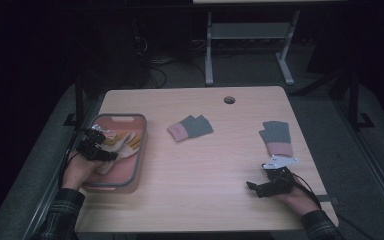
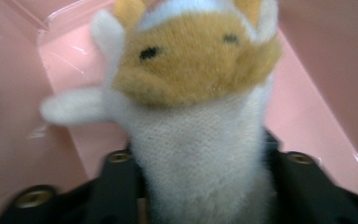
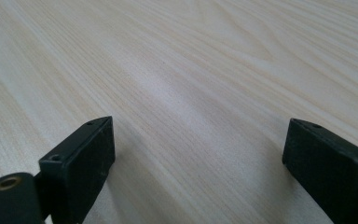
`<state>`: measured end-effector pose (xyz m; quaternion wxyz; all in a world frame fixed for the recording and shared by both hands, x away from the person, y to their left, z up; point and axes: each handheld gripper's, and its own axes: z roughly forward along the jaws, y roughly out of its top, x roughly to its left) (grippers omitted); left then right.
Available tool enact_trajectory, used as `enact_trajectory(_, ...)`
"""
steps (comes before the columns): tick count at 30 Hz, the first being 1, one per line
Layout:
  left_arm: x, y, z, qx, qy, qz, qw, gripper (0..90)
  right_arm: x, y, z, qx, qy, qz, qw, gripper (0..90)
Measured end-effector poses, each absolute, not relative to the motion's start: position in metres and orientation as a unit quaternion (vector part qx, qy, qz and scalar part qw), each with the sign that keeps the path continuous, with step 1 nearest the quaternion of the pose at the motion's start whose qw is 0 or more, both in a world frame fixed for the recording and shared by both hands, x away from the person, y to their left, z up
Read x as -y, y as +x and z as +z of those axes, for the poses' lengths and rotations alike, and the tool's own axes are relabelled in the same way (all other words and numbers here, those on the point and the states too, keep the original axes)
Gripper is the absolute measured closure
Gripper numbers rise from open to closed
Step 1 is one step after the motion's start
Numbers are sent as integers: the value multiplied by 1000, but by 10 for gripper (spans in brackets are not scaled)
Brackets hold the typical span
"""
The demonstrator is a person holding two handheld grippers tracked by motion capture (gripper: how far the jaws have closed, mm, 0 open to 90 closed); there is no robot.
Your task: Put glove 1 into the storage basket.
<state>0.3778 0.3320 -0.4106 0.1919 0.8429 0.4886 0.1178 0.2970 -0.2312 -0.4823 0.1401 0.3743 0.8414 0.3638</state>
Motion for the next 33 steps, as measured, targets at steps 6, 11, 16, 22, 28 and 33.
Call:
enact_trajectory(6, -334, 379, -410, -490, 840, 127, 194, 243, 231, 297, -482, -841, 374, 364, 140, 88)
enact_trajectory(11, -337, 379, -401, -489, 833, 136, 219, 190, 231, 297, -482, -841, 374, 364, 140, 88)
enact_trajectory(16, -334, 383, -395, -483, 831, 145, 235, 188, 231, 297, -482, -841, 374, 364, 140, 88)
enact_trajectory(22, -324, 396, -392, -474, 831, 139, 256, 327, 231, 297, -482, -841, 374, 364, 140, 88)
enact_trajectory(28, -321, 402, -398, -478, 834, 130, 241, 449, 231, 297, -482, -841, 374, 364, 140, 88)
enact_trajectory(33, -324, 400, -395, -477, 835, 133, 242, 668, 231, 297, -482, -841, 374, 364, 140, 88)
